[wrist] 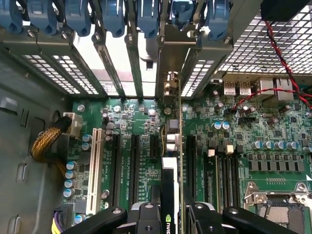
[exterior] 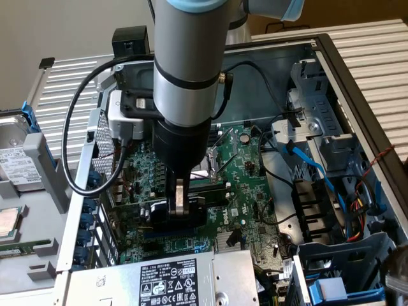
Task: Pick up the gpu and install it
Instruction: 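Insert the gpu into the slot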
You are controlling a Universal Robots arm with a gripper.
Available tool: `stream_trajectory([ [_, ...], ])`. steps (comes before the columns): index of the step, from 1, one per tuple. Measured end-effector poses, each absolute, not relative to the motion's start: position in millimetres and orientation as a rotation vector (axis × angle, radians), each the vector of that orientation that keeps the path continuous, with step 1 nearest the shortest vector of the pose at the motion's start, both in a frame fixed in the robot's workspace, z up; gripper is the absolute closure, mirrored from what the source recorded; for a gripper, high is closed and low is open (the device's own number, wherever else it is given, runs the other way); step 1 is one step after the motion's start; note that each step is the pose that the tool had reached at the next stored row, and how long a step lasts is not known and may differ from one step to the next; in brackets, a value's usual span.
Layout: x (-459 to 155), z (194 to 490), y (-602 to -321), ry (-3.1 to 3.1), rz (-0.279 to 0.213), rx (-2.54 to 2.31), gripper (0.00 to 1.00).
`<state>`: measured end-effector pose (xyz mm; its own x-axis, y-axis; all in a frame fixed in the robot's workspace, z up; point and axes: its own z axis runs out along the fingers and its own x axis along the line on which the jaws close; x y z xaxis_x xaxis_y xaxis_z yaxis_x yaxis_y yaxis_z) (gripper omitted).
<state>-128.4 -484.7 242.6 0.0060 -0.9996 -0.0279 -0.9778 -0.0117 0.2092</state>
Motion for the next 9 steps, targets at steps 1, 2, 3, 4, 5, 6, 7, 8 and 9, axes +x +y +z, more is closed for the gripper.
stream_trajectory([
  [1, -128.9, 242.5, -484.6, -2.112, -0.253, 2.131, 0.73],
  [2, -129.6, 242.3, -484.7, -2.112, -0.253, 2.131, 0.73],
  [3, -130.2, 242.1, -484.6, -2.112, -0.253, 2.131, 0.73],
  [4, -130.8, 241.8, -484.6, -2.112, -0.252, 2.131, 0.73],
  [5, -130.9, 241.5, -484.7, -2.111, -0.252, 2.132, 0.73],
  [6, -131.0, 241.3, -484.8, -2.111, -0.252, 2.133, 0.73],
  [7, -131.0, 241.2, -484.8, -2.11, -0.251, 2.133, 0.73],
  [8, -131.0, 241.2, -484.8, -2.11, -0.251, 2.133, 0.73],
  [9, -131.0, 241.2, -484.8, -2.11, -0.251, 2.133, 0.73],
])
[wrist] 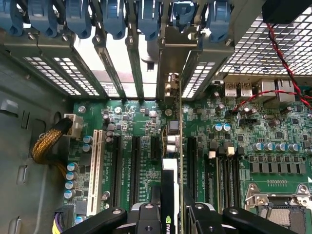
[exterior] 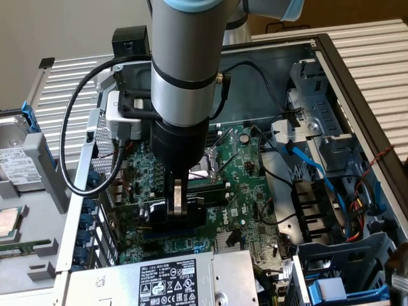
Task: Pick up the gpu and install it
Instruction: 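Insert the gpu into the slot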
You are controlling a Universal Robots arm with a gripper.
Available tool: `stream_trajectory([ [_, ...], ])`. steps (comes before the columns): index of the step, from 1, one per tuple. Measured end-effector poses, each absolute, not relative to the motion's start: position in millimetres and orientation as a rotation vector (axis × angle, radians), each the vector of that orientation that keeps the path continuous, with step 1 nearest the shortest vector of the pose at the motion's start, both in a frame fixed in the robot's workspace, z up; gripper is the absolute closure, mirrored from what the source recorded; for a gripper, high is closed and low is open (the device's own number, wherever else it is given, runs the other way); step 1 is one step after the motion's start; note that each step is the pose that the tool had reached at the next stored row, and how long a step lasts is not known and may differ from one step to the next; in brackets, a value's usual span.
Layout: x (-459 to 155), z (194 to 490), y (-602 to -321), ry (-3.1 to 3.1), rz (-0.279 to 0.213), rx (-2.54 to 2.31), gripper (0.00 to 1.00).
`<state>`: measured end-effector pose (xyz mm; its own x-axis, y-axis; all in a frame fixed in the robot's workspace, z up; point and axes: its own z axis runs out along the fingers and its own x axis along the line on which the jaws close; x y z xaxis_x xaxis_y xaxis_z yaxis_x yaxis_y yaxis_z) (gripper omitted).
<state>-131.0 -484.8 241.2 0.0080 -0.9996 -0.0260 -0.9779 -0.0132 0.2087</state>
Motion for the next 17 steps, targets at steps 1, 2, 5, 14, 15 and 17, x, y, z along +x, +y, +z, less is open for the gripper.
stream_trajectory([
  [1, -131.0, 241.1, -484.8, -2.11, -0.251, 2.133, 0.73],
  [2, -131.0, 240.8, -484.8, -2.11, -0.25, 2.133, 0.73],
  [5, -131.7, 238.9, -484.7, -2.113, -0.246, 2.134, 0.73],
  [14, -134.0, 234.7, -484.5, -2.121, -0.234, 2.141, 0.73],
  [15, -134.2, 234.7, -484.5, -2.122, -0.234, 2.14, 0.73],
  [17, -134.2, 234.7, -484.5, -2.121, -0.234, 2.14, 0.73],
])
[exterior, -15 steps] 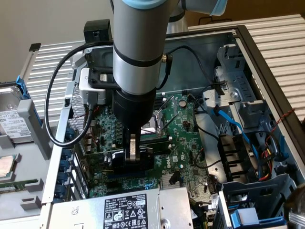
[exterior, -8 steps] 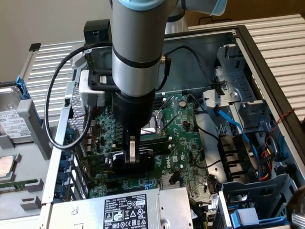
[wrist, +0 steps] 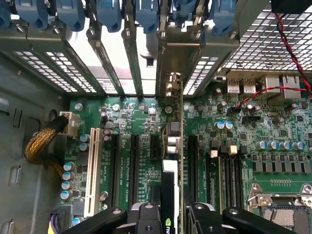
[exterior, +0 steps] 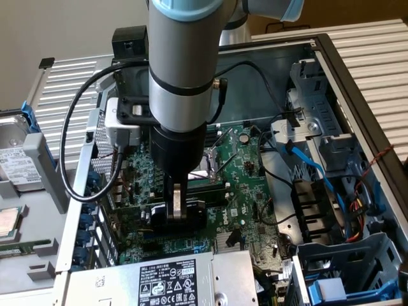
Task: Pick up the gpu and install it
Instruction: 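Insert the gpu into the slot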
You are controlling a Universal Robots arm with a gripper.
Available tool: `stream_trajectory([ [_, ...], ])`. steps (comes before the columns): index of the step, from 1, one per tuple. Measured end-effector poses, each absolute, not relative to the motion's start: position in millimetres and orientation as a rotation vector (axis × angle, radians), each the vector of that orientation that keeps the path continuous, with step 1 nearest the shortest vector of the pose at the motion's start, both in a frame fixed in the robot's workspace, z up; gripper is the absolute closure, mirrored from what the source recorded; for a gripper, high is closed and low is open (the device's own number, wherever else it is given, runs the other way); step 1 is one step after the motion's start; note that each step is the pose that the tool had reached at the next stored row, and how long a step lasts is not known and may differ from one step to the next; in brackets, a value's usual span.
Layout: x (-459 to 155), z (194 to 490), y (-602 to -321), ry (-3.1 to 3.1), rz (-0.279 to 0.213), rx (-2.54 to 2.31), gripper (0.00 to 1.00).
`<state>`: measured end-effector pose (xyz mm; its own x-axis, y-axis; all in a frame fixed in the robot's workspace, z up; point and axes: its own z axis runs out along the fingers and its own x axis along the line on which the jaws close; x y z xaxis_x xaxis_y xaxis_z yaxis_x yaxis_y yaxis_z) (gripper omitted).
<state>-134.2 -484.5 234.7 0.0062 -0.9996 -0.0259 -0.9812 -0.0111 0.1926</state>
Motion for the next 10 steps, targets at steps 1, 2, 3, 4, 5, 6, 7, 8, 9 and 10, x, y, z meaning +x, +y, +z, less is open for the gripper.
stream_trajectory([
  [1, -134.2, 234.7, -484.5, -2.121, -0.234, 2.14, 0.73],
  [2, -134.2, 234.7, -484.5, -2.121, -0.234, 2.14, 0.73],
  [3, -134.2, 234.7, -484.5, -2.121, -0.234, 2.14, 0.73],
  [4, -134.2, 234.8, -484.5, -2.121, -0.234, 2.14, 0.73],
  [5, -134.2, 234.7, -484.5, -2.121, -0.234, 2.14, 0.73],
  [6, -134.2, 234.7, -484.5, -2.121, -0.234, 2.14, 0.73],
  [7, -134.2, 234.7, -484.5, -2.121, -0.234, 2.14, 0.73],
  [8, -134.2, 234.8, -484.5, -2.121, -0.234, 2.14, 0.73],
  [9, -134.2, 234.8, -484.5, -2.121, -0.234, 2.14, 0.73],
  [10, -134.2, 234.8, -484.5, -2.121, -0.234, 2.14, 0.73],
])
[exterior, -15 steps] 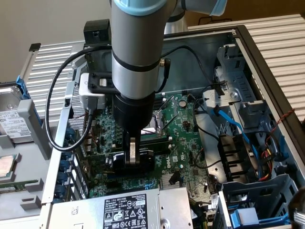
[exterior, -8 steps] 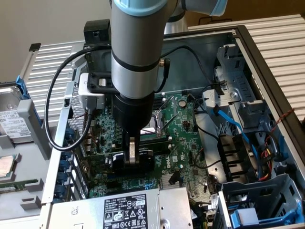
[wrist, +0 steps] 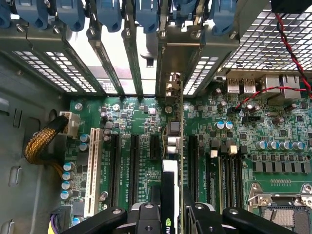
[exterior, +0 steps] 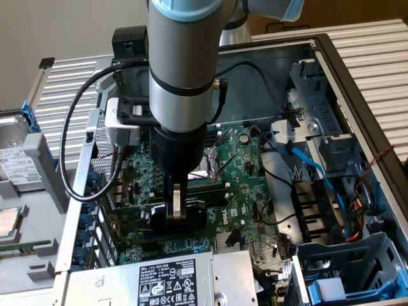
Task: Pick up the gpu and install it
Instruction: 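Insert the gpu into the slot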
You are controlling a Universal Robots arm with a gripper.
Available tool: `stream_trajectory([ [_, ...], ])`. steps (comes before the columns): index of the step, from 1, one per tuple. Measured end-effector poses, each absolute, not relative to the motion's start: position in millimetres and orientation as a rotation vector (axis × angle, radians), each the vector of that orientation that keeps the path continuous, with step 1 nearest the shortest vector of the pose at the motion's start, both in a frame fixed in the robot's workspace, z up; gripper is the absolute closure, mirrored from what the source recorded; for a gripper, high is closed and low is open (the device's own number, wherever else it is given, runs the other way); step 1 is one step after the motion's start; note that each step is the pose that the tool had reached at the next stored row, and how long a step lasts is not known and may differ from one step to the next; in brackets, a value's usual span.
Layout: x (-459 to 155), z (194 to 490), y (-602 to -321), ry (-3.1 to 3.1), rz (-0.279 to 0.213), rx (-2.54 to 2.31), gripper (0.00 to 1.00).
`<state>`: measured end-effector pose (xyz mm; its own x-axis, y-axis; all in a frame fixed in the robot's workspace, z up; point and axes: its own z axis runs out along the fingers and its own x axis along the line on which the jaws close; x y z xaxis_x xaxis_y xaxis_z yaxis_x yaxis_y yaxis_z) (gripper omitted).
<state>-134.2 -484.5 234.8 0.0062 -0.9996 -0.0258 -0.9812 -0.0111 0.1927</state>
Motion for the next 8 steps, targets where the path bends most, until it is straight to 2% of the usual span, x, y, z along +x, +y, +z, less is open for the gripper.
stream_trajectory([
  [8, -134.2, 234.8, -484.5, -2.121, -0.234, 2.14, 0.73],
])
